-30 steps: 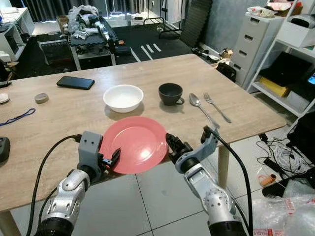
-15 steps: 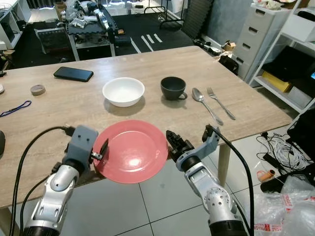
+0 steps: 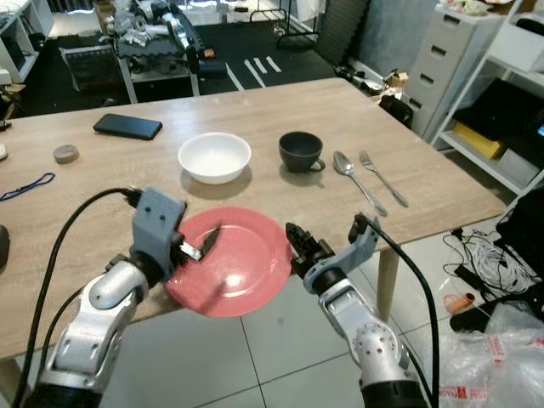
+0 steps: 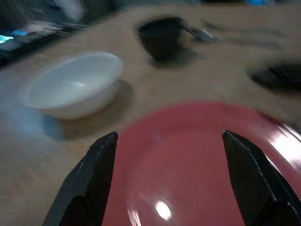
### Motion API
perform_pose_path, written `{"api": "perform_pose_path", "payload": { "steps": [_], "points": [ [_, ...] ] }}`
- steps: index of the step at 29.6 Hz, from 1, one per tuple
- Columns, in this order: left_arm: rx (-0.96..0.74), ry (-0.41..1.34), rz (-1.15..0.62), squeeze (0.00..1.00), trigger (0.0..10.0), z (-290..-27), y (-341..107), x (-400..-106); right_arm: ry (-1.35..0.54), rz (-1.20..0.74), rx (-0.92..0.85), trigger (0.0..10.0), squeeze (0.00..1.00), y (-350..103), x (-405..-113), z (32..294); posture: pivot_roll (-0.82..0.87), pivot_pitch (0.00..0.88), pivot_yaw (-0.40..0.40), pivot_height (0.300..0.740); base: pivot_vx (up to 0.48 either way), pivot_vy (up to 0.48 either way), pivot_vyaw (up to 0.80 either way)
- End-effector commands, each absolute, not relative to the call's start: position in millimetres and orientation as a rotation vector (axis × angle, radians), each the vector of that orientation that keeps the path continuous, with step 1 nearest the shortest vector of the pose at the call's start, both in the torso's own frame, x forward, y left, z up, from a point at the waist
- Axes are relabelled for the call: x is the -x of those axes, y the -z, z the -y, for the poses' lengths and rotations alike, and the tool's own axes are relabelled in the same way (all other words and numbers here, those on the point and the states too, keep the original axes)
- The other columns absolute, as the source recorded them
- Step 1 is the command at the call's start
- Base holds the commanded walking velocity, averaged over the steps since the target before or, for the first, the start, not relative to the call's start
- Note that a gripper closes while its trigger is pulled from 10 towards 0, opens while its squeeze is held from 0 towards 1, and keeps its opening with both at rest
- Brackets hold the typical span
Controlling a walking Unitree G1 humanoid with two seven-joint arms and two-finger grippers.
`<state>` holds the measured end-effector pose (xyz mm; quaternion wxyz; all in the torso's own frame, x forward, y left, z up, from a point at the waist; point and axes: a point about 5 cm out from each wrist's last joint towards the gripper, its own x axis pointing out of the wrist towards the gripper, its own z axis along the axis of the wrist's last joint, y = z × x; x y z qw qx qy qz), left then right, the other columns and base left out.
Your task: Setting the table
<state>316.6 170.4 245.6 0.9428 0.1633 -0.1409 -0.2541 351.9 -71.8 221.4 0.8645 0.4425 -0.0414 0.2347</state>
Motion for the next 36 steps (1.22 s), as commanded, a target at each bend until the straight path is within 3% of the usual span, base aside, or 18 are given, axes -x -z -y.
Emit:
{"api": "perform_pose_path", "payload": {
  "steps": [1,7,11,14,18,25,36],
  "points": [
    [-0.34,0.568,0.258,0.0,10.0,-169.1,-240.8,-310.5,-0.518,0.092,-0.953,10.0,0.0,-220.0,-345.3,59.2,0.12,0.201,0.052,0.74,0.0,0.0,0.0],
    [-0.359,0.556,0.225,0.0,10.0,-170.5,-243.2,-303.5,-0.498,0.158,-0.845,10.0,0.0,-226.3,-340.4,70.9,0.12,0.193,0.061,0.74,0.0,0.0,0.0],
    [-0.286,0.423,0.24,0.0,10.0,-175.1,-266.0,-305.5,-0.457,0.27,-0.754,10.0,0.0,-242.6,-332.6,92.4,0.12,0.158,0.076,0.74,0.0,0.0,0.0],
    [-0.388,0.322,0.286,0.0,10.0,-185.2,-284.4,-309.2,-0.455,0.321,-0.727,10.0,0.0,-250.7,-330.3,99.6,0.13,0.131,0.083,0.74,0.0,0.0,0.0],
    [-0.458,0.353,0.266,0.0,10.0,-184.2,-275.9,-306.3,-0.463,0.327,-0.713,10.0,0.0,-250.5,-332.2,97.4,0.13,0.111,0.082,0.74,0.0,0.0,0.0],
    [-0.381,0.358,0.24,0.0,10.0,-174.3,-269.1,-307.4,-0.471,0.317,-0.701,10.0,0.0,-247.1,-334.9,93.4,0.13,0.084,0.078,0.74,0.0,0.0,0.0],
    [-0.467,0.404,0.241,0.0,10.0,-172.8,-269.8,-309.7,-0.459,0.318,-0.692,10.0,0.0,-242.8,-337.6,95.9,0.13,0.064,0.094,0.74,0.0,0.0,0.0]
  ]
}}
